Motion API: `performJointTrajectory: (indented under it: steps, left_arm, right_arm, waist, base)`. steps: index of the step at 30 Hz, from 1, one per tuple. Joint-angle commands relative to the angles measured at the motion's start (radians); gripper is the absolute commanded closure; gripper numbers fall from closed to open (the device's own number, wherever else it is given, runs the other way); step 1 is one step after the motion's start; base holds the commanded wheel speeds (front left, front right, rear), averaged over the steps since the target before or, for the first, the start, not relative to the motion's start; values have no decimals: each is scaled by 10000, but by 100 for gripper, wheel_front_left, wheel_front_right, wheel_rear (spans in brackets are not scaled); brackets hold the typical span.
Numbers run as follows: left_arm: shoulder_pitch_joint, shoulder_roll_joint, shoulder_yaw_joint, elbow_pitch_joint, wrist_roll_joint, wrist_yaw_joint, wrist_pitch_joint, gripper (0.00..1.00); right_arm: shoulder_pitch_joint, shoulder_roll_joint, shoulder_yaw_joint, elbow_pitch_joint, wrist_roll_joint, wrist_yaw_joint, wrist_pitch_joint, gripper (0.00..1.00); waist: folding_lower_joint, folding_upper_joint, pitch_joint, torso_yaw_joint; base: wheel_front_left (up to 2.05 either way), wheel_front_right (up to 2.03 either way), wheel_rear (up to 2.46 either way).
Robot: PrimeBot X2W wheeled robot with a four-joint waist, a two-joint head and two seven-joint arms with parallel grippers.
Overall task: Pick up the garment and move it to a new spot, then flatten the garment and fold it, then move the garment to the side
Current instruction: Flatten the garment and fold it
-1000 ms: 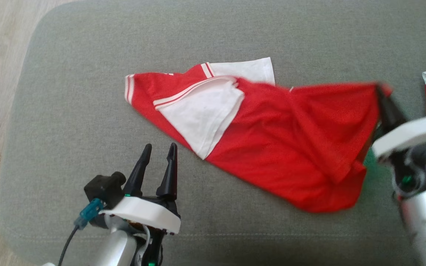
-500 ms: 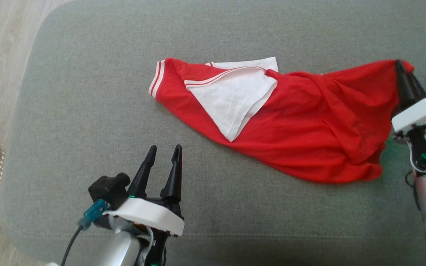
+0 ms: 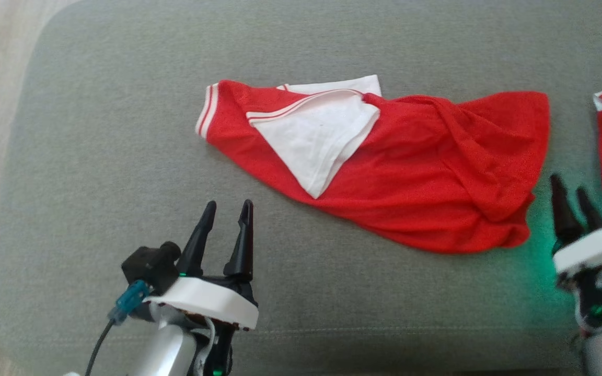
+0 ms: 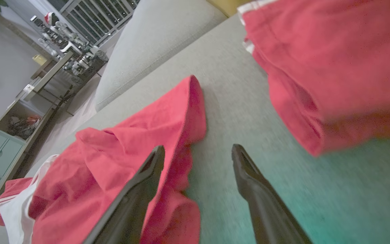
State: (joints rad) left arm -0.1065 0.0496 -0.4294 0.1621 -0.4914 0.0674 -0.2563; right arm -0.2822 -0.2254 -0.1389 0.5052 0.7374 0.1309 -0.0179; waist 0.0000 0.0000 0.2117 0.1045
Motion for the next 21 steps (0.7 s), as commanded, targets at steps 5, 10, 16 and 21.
performJointTrajectory:
  steps: [5, 10, 16, 21]
  left_arm:
    - [-179, 7, 456, -505, 203, 45, -55, 0]
    - [-245, 7, 350, -466, 293, 14, -55, 0]
    - [-364, 7, 187, -424, 429, 23, -55, 0]
    - [-382, 7, 255, -480, 480, 110, -55, 0]
  right_arm:
    - [501, 793, 10, -1112, -158, -2, 84, 0]
    - [25, 1265, -235, -1035, -342, -2, 137, 0]
    - [-742, 1395, -109, -305, -583, -2, 314, 0]
    - [-897, 1391, 95, -19, -566, -2, 341, 11]
  waist:
    - [0, 0, 78, -491]
    - [0, 0, 63, -719]
    - [0, 0, 38, -583]
    - [0, 0, 65, -431]
  base:
    - [0, 0, 0]
    - [0, 0, 0]
    - [0, 0, 0]
    - [0, 0, 0]
